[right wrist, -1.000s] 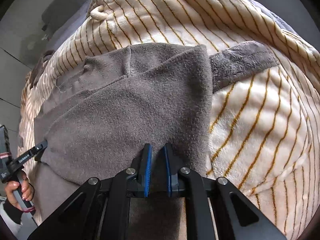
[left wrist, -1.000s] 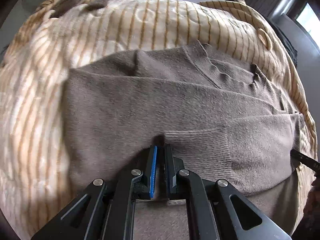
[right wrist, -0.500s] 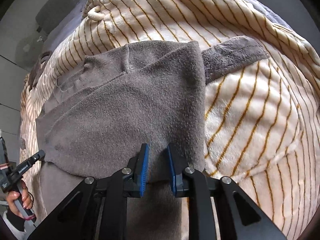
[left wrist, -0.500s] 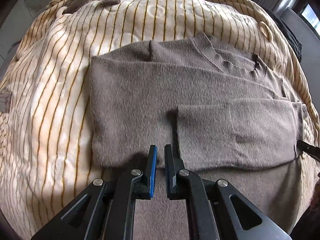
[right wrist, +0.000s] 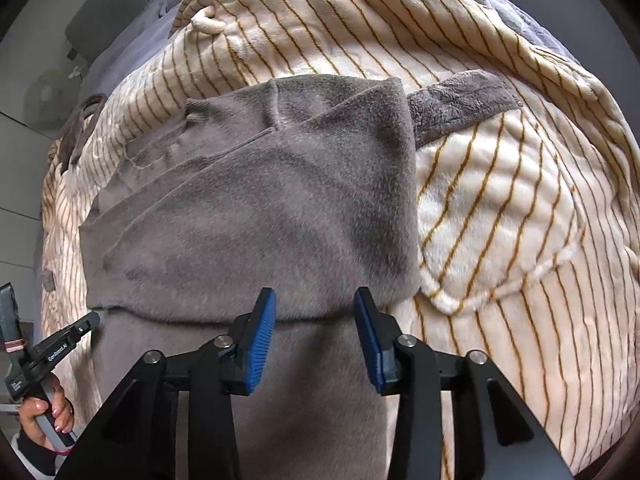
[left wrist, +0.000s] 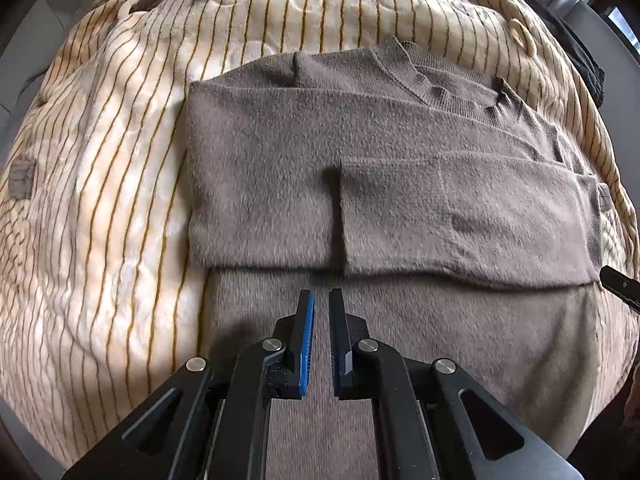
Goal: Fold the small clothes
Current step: 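Smooth the folded sleeve flat and open both grippers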
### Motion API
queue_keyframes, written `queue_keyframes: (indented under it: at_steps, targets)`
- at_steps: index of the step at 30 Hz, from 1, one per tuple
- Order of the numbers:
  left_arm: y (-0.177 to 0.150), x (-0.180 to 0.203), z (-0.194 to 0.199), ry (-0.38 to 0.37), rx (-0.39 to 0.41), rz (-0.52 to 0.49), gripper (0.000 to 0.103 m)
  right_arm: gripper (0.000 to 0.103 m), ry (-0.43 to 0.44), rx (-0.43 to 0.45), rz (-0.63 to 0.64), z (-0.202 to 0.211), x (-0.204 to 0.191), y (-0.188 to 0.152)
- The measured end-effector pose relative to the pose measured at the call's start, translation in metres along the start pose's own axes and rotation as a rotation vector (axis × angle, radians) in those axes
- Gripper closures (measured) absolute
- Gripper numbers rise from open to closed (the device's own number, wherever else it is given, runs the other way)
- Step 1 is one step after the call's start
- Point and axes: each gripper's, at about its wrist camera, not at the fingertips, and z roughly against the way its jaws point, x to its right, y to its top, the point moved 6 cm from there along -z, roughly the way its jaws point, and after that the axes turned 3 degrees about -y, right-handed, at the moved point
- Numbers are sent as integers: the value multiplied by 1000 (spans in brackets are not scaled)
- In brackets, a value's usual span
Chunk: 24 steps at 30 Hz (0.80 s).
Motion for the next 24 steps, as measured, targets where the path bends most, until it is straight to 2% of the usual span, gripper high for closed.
queue_keyframes:
  at_steps: [7,10,22,24]
  targets:
    - [-15,-2,18,51,21,-5,95,57,12,-29,-24,8,-10,-19]
    - [-21,-6,24,52,0,8,95,46,16,-29,-22,15,-16,-24]
    - [-43,-5,34,61,-58,13,95,40,19,-29,-1,36,-36,-38]
    - [-47,-7,36,66,-64,13,94,35,19,-31,-2,37,-36,-40]
